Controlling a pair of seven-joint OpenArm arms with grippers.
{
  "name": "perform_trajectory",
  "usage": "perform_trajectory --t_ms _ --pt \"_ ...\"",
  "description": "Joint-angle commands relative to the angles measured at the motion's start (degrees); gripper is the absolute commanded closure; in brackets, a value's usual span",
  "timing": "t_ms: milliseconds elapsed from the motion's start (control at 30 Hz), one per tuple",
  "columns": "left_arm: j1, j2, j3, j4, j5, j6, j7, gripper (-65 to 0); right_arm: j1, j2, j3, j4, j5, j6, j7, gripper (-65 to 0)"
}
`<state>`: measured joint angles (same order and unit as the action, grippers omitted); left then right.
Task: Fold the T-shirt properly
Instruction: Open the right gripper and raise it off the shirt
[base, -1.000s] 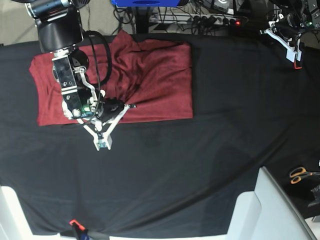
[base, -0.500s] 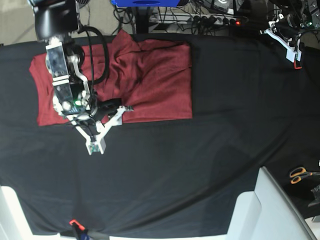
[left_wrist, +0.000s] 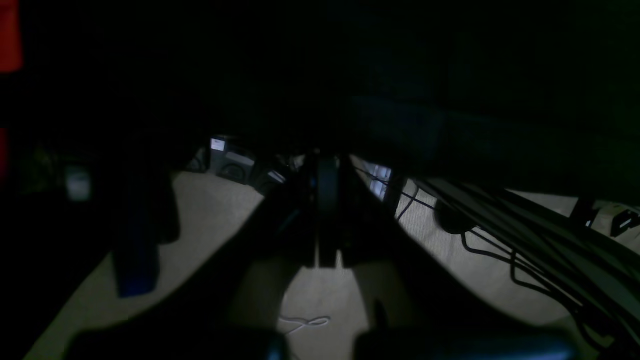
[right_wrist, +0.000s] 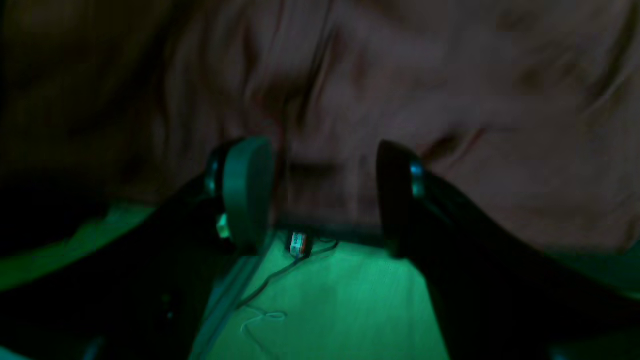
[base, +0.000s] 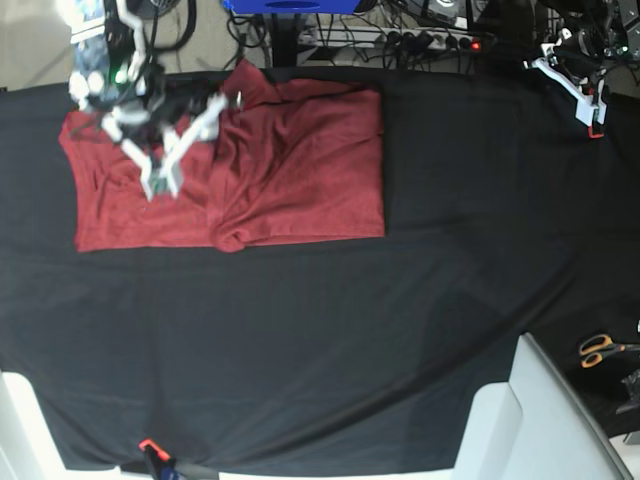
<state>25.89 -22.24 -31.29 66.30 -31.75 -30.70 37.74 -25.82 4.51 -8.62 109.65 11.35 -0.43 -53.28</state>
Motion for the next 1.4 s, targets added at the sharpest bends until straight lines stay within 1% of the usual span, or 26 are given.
perform_trajectory --t_ms 0,100,167,233,300,333,400,467,567,667,767,1133,1167,1200,1300,1367 --pt "-0.26 -1.19 -0.40 1.17 -1.53 -0.38 -2.44 0.0 -0.42 0.01 -0.04 1.08 0.21 0.21 1.54 -32.1" --pt "-0.44 -1.28 -0.40 1.17 -1.53 -0.38 -2.44 0.0 -2.70 -0.25 -0.12 0.99 0.21 0.21 3.03 -32.1" --pt "-1.05 -1.45 -0.32 0.82 -1.35 -0.38 -2.44 0.0 -3.58 -0.25 -1.88 0.73 0.21 0.21 3.47 -32.1" --pt "-1.41 -1.28 -0.32 0.99 1.29 -0.38 -2.44 0.0 -3.93 0.10 -4.34 0.55 0.21 0.21 3.56 -32.1" --pt "-2.29 -0.75 -0.32 1.08 5.33 -0.38 -2.44 0.0 -4.02 -0.16 -6.10 -0.24 0.21 0.21 3.56 -32.1" --pt "-2.46 -0.05 -0.32 1.08 7.09 -0.38 -2.44 0.0 -3.85 -0.25 -6.72 -0.77 0.21 0.12 3.56 -32.1" --pt "-2.99 1.01 -0.58 1.26 10.08 -0.47 -2.44 0.0 -3.76 -0.25 -7.16 -2.08 0.21 0.12 3.65 -32.1" --pt "-2.99 1.45 -0.67 1.26 11.57 -0.55 -2.44 0.0 -3.76 -0.34 -7.16 -2.96 0.21 0.12 3.91 -32.1" --pt "-2.99 1.45 -0.58 1.26 11.40 -0.55 -2.53 0.0 -3.76 -0.34 -7.16 -4.63 0.21 0.12 6.64 -32.1" --pt "-2.99 1.45 -0.49 1.26 11.40 -0.55 -2.53 0.0 -3.41 -0.34 -7.16 -7.27 0.21 0.12 8.13 -32.1" --pt "-2.99 1.45 -0.40 1.26 11.40 -0.55 -2.53 0.0 -2.97 -0.34 -7.16 -8.94 0.21 0.12 8.40 -32.1" --pt "-2.99 1.45 -0.40 1.26 11.40 -0.55 -2.53 0.0 -1.38 -0.34 -7.16 -9.29 0.21 0.12 8.40 -31.7" --pt "-2.99 1.45 -0.40 1.26 11.40 -0.55 -2.53 0.0 -1.38 -0.34 -7.16 -9.29 0.21 0.12 8.40 -30.2" --pt "-2.99 1.45 -0.40 1.26 11.40 -0.55 -2.53 0.0 -1.30 -0.34 -7.16 -9.29 0.21 0.12 8.40 -27.2" --pt "-2.90 1.45 -0.40 1.26 11.40 -0.55 -2.53 0.0 -1.12 -0.43 -7.16 -9.29 0.29 0.12 8.40 -13.7" --pt "-2.90 1.45 -0.40 1.26 11.40 -0.55 -2.53 0.0 -0.86 -0.43 -7.16 -9.38 0.38 0.12 8.22 -8.6"
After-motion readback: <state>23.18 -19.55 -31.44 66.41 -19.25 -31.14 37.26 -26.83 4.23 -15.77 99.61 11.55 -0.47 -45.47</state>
